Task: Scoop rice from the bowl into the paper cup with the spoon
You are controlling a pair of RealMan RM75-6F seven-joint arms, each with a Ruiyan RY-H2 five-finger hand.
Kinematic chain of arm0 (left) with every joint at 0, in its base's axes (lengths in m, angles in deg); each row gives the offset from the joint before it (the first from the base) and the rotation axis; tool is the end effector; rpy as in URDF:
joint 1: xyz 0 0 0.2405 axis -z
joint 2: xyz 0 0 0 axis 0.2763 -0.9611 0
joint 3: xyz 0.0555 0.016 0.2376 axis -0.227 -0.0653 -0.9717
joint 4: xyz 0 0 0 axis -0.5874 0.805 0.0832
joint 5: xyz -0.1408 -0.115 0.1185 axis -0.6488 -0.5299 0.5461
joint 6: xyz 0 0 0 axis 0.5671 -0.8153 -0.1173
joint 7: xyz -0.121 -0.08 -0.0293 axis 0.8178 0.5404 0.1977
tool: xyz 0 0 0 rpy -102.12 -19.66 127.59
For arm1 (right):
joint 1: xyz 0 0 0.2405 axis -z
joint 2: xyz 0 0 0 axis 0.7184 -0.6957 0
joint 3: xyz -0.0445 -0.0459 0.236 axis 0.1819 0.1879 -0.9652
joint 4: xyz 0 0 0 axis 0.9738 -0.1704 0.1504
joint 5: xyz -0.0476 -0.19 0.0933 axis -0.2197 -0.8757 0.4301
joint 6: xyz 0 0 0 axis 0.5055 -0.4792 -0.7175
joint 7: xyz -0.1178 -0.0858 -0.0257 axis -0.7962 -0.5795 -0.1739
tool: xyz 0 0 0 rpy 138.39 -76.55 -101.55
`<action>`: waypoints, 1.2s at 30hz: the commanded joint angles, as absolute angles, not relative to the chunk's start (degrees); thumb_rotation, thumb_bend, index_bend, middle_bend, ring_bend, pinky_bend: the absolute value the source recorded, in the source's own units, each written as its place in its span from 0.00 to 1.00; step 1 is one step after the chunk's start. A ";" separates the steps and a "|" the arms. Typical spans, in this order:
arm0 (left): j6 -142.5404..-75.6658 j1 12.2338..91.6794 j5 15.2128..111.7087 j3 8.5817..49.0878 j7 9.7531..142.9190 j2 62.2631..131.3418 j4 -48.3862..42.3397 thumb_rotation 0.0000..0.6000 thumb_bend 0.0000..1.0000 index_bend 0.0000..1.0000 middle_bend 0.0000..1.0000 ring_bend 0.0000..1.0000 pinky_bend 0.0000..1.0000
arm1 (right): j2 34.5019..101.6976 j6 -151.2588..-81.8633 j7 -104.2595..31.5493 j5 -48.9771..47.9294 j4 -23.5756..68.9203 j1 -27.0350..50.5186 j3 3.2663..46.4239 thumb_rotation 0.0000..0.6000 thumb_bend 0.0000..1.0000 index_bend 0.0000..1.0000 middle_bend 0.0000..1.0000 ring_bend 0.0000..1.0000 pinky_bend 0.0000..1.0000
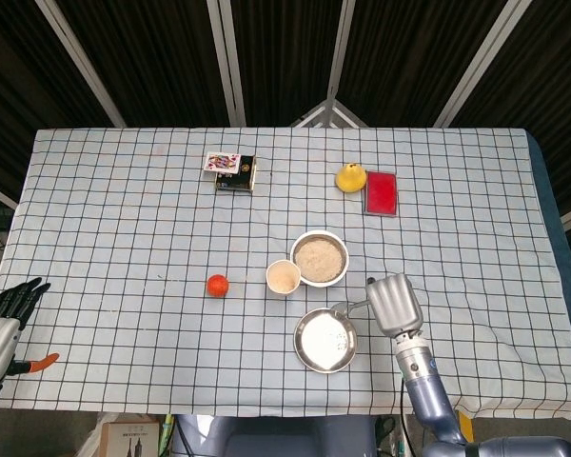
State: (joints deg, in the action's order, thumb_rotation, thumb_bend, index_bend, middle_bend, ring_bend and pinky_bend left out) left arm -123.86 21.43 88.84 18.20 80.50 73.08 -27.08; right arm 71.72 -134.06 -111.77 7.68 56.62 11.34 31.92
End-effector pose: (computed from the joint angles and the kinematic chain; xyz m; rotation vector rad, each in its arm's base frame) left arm -0.3070 0.1642 0.1393 -1.4751 -1.0878 -0.8239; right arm -0.1410 -0.2589 0.0081 1.7865 -0.4455 0.4095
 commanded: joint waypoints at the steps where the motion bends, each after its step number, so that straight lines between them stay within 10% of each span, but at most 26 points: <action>1: -123.98 21.38 88.82 18.25 80.29 73.14 -27.11 1.00 0.00 0.00 0.00 0.00 0.00 | 72.63 -134.43 -112.01 8.13 56.62 11.73 32.62 1.00 0.69 0.70 0.97 1.00 1.00; 24: -123.46 21.50 88.40 18.44 80.37 73.05 -27.12 1.00 0.00 0.00 0.00 0.00 0.00 | 79.31 -134.96 -114.83 12.39 53.78 11.43 34.13 1.00 0.64 0.69 0.97 1.00 1.00; 36: -123.24 21.50 88.11 18.49 79.96 73.06 -27.25 1.00 0.00 0.00 0.00 0.00 0.00 | 78.53 -136.09 -115.32 12.70 54.17 11.52 34.60 1.00 0.42 0.37 0.97 1.00 1.00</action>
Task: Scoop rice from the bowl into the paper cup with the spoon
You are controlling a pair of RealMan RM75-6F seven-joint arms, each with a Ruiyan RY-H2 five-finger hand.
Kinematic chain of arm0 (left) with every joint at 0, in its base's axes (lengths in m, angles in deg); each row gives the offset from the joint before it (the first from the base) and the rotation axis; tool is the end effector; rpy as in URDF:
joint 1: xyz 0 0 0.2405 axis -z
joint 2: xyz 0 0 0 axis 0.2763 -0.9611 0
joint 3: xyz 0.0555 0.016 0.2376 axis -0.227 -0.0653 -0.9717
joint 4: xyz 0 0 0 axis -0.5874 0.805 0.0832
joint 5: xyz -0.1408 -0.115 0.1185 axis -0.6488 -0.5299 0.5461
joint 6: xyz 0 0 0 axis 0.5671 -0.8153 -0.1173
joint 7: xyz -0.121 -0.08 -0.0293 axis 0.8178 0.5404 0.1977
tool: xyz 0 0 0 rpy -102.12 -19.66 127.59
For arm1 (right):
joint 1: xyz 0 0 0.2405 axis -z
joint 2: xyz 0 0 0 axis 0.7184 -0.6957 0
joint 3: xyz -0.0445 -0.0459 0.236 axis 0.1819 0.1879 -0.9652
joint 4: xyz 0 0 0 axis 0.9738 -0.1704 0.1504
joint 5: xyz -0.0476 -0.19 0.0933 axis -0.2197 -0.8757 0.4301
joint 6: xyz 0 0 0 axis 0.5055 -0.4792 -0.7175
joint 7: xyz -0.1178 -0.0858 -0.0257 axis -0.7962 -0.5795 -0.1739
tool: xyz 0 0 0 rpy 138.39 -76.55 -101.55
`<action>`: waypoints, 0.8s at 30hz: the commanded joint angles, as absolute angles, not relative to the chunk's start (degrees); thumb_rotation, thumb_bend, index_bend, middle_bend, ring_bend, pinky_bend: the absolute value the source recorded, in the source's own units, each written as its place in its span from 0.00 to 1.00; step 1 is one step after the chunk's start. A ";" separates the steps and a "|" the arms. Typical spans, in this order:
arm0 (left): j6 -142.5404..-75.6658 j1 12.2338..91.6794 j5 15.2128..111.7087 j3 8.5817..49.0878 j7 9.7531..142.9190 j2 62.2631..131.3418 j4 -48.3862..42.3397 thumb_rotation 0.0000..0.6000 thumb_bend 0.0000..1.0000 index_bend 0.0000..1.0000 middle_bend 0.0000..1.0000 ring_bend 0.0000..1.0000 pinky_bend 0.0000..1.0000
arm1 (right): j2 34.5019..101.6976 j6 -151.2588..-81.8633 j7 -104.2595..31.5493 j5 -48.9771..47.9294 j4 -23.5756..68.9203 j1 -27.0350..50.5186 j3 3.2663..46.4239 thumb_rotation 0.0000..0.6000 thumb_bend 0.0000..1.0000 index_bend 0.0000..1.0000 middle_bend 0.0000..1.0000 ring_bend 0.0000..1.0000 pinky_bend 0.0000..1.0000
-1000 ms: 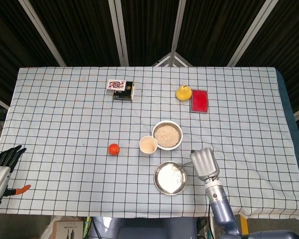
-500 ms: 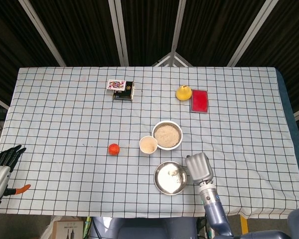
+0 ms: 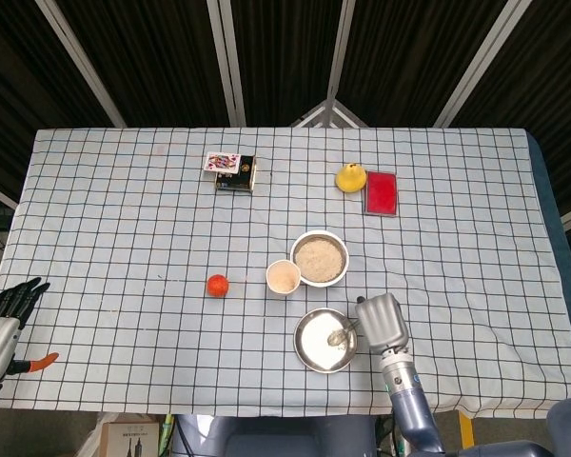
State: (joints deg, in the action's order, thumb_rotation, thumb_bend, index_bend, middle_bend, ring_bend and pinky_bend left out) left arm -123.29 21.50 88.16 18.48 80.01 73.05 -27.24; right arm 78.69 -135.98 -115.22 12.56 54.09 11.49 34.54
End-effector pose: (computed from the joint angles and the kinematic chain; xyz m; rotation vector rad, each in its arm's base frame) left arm -0.3080 0.1654 0.1391 -1.4710 -1.0902 -0.8120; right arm -0.1455 -0.2386 -0.0271 1.8367 -0.5080 0.3121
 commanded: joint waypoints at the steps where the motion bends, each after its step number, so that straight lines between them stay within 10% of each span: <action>1: -123.21 21.50 88.07 18.49 79.92 73.07 -27.26 1.00 0.00 0.00 0.00 0.00 0.00 | 78.40 -136.14 -115.42 12.84 54.22 11.53 34.66 1.00 0.41 0.35 0.97 1.00 1.00; 16: -123.20 21.45 87.83 18.60 79.92 73.08 -27.30 1.00 0.00 0.00 0.00 0.00 0.00 | 74.04 -137.86 -111.77 9.45 55.29 12.09 34.16 1.00 0.40 0.27 0.94 0.94 1.00; 24: -123.70 21.30 87.94 18.74 79.50 73.33 -27.05 1.00 0.00 0.00 0.00 0.00 0.00 | 64.91 -139.91 -99.09 3.07 55.92 16.61 35.11 1.00 0.40 0.02 0.29 0.29 0.51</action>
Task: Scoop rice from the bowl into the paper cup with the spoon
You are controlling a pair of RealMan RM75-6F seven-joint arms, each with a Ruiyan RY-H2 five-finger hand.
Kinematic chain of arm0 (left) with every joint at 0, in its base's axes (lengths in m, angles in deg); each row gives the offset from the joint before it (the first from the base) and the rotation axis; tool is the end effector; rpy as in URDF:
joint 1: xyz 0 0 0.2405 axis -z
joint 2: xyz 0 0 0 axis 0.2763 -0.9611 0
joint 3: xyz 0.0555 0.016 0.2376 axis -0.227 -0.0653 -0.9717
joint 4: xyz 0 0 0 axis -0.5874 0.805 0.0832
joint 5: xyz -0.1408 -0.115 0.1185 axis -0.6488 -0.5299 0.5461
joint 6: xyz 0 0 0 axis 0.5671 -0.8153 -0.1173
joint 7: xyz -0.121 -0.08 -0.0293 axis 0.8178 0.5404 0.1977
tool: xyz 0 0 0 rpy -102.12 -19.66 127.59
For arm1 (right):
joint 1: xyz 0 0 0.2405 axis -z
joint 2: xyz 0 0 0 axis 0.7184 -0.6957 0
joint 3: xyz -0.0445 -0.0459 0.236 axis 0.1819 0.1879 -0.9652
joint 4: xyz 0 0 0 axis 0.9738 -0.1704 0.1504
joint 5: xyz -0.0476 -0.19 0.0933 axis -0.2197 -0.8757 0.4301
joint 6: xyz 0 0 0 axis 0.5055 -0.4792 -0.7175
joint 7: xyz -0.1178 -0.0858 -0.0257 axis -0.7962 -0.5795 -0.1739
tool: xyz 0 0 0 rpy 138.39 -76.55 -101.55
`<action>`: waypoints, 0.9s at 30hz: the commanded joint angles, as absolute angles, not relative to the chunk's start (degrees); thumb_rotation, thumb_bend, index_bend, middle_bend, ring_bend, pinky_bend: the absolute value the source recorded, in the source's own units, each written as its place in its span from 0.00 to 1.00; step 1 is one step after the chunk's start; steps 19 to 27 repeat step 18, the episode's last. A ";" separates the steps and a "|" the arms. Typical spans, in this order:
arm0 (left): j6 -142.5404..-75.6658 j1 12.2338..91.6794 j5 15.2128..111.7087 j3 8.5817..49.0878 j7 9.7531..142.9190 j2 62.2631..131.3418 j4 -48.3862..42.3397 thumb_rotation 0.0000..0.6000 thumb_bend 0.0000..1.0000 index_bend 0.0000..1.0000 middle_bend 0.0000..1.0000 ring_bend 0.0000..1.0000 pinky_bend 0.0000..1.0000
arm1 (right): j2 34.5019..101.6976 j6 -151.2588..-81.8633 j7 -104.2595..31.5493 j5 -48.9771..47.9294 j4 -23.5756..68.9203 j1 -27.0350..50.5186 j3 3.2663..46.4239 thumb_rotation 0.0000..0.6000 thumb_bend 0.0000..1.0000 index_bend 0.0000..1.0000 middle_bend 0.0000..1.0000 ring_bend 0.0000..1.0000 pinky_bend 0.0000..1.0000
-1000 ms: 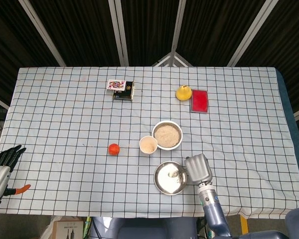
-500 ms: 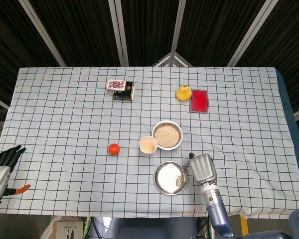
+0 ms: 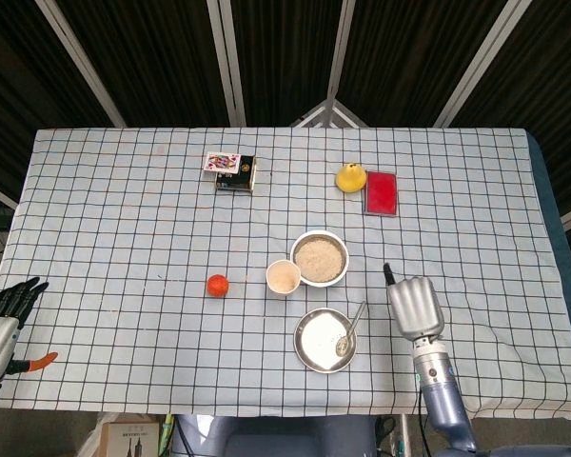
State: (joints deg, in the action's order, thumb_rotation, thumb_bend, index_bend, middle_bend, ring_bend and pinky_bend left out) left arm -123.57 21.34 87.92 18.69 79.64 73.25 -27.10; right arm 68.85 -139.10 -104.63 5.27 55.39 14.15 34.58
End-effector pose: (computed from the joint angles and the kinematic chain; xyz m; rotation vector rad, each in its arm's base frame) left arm -0.3085 0.1656 0.1395 -1.4641 -1.0828 -0.8107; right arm -0.1704 -0.2538 0.0300 1.6751 -0.4951 0.4199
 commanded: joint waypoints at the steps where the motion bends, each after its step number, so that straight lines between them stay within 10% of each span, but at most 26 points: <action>1: -123.89 21.26 88.05 18.76 79.37 73.42 -26.98 1.00 0.00 0.00 0.00 0.00 0.00 | 63.61 -139.89 -96.43 2.41 56.00 17.54 35.43 1.00 0.40 0.00 0.18 0.17 0.42; 7: -125.94 20.86 89.38 19.07 78.34 74.59 -25.78 1.00 0.00 0.00 0.00 0.00 0.00 | 57.74 -139.52 -82.76 -4.13 53.76 22.36 38.93 1.00 0.37 0.00 0.00 0.00 0.14; 27: -129.34 19.91 90.14 19.93 75.42 77.02 -23.75 1.00 0.00 0.00 0.00 0.00 0.00 | 52.18 -143.79 -64.36 -13.25 48.58 30.68 43.89 1.00 0.32 0.00 0.00 0.00 0.06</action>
